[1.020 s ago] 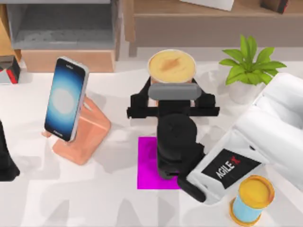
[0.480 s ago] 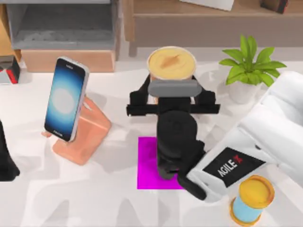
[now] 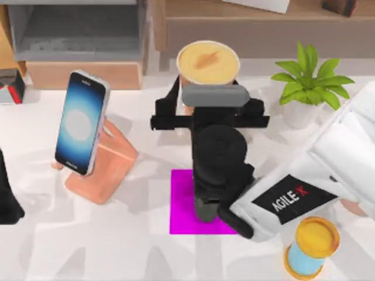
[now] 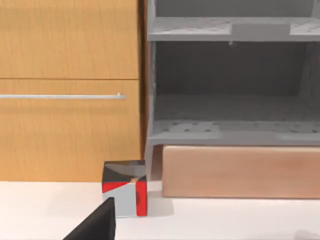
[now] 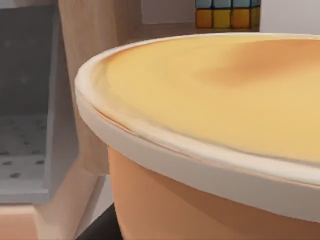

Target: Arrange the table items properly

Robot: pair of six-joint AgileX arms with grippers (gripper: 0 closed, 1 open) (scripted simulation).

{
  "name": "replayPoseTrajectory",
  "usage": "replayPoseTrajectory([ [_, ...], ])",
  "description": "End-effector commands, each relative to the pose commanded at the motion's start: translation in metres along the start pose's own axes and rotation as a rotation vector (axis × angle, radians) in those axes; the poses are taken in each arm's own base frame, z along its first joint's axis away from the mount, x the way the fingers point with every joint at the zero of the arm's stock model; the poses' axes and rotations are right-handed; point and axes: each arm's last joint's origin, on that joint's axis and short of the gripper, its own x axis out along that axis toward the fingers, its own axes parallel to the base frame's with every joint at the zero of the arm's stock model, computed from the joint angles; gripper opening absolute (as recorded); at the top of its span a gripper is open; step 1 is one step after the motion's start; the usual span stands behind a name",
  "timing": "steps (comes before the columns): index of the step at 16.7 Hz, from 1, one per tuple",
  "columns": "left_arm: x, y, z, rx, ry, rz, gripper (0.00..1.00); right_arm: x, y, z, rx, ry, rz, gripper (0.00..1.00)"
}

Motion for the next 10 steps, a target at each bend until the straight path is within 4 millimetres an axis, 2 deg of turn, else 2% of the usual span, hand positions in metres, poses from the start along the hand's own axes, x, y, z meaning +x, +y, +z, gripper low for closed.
replayPoseTrajectory([
  [2, 0.0, 0.0, 0.0, 0.0, 0.0, 0.0, 1.0, 0.008, -0.001, 0.022, 0.049, -0.04, 0.049, 0.0],
  [5, 0.0, 0.0, 0.0, 0.0, 0.0, 0.0, 1.0, 0.022, -0.015, 0.068, 0.117, -0.119, 0.14, 0.0],
  [7, 0.0, 0.0, 0.0, 0.0, 0.0, 0.0, 1.0, 0.031, -0.039, 0.1, 0.134, -0.173, 0.191, 0.0],
  [10, 0.0, 0.0, 0.0, 0.0, 0.0, 0.0, 1.0, 0.045, -0.095, 0.14, 0.106, -0.231, 0.226, 0.0],
])
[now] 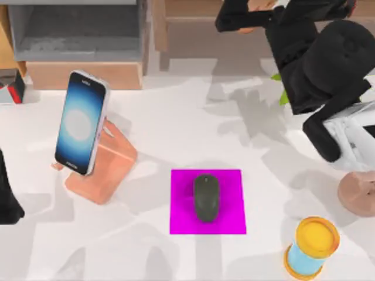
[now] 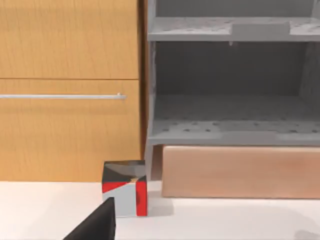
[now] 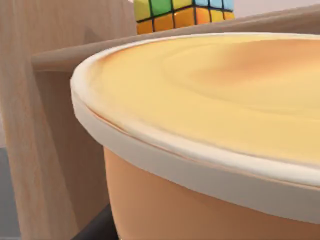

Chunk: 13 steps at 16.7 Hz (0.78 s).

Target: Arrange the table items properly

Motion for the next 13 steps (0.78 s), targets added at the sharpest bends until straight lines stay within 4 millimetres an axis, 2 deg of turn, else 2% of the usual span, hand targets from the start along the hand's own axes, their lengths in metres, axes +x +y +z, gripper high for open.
replayPoseTrajectory([
  [2, 0.0, 0.0, 0.0, 0.0, 0.0, 0.0, 1.0, 0.002, -0.044, 0.021, -0.048, -0.005, 0.004, 0.0],
  [4, 0.0, 0.0, 0.0, 0.0, 0.0, 0.0, 1.0, 0.0, -0.089, 0.034, -0.103, 0.022, -0.002, 0.0],
  [10, 0.0, 0.0, 0.0, 0.0, 0.0, 0.0, 1.0, 0.007, -0.219, 0.051, -0.209, 0.172, -0.082, 0.0],
  [13, 0.0, 0.0, 0.0, 0.0, 0.0, 0.0, 1.0, 0.019, -0.273, 0.053, -0.211, 0.227, -0.143, 0.0],
])
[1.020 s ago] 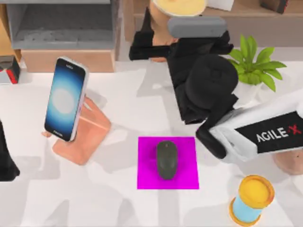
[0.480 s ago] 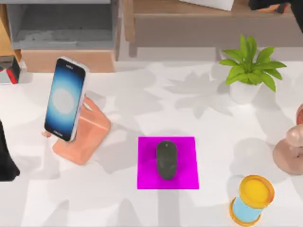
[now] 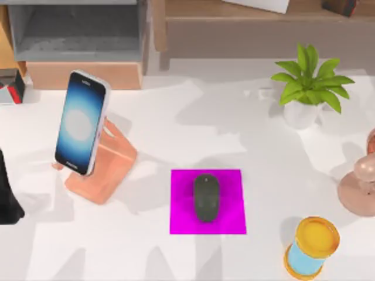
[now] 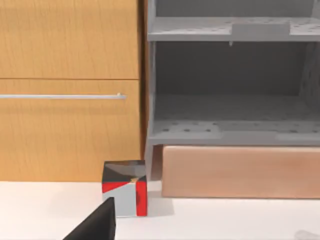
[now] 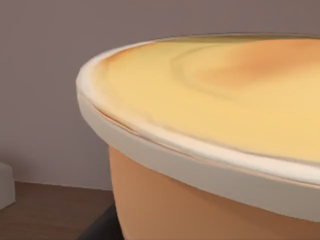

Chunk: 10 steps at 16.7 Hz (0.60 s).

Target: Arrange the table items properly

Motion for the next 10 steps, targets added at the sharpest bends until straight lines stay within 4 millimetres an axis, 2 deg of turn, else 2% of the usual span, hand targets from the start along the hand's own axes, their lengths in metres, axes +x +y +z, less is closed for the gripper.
replayPoseTrajectory([
  [3, 0.0, 0.0, 0.0, 0.0, 0.0, 0.0, 1.0, 0.02, -0.038, -0.008, 0.018, 0.039, -0.057, 0.0],
  [5, 0.0, 0.0, 0.0, 0.0, 0.0, 0.0, 1.0, 0.031, -0.054, -0.014, 0.032, 0.053, -0.087, 0.0],
  [10, 0.0, 0.0, 0.0, 0.0, 0.0, 0.0, 1.0, 0.038, -0.06, -0.021, 0.046, 0.07, -0.101, 0.0],
])
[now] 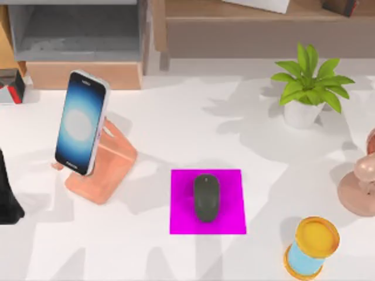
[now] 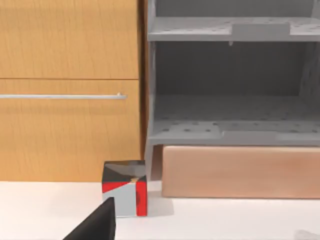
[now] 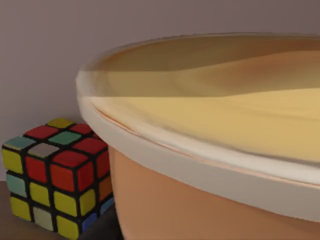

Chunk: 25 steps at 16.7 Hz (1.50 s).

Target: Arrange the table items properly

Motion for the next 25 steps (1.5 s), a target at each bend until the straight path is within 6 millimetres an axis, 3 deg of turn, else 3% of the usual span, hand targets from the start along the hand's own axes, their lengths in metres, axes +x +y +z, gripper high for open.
replayPoseTrajectory([
  [12, 0.0, 0.0, 0.0, 0.0, 0.0, 0.0, 1.0, 0.0, 0.0, 0.0, 0.0, 0.0, 0.0, 0.0],
  [25, 0.0, 0.0, 0.0, 0.0, 0.0, 0.0, 1.0, 0.0, 0.0, 0.0, 0.0, 0.0, 0.0, 0.98],
])
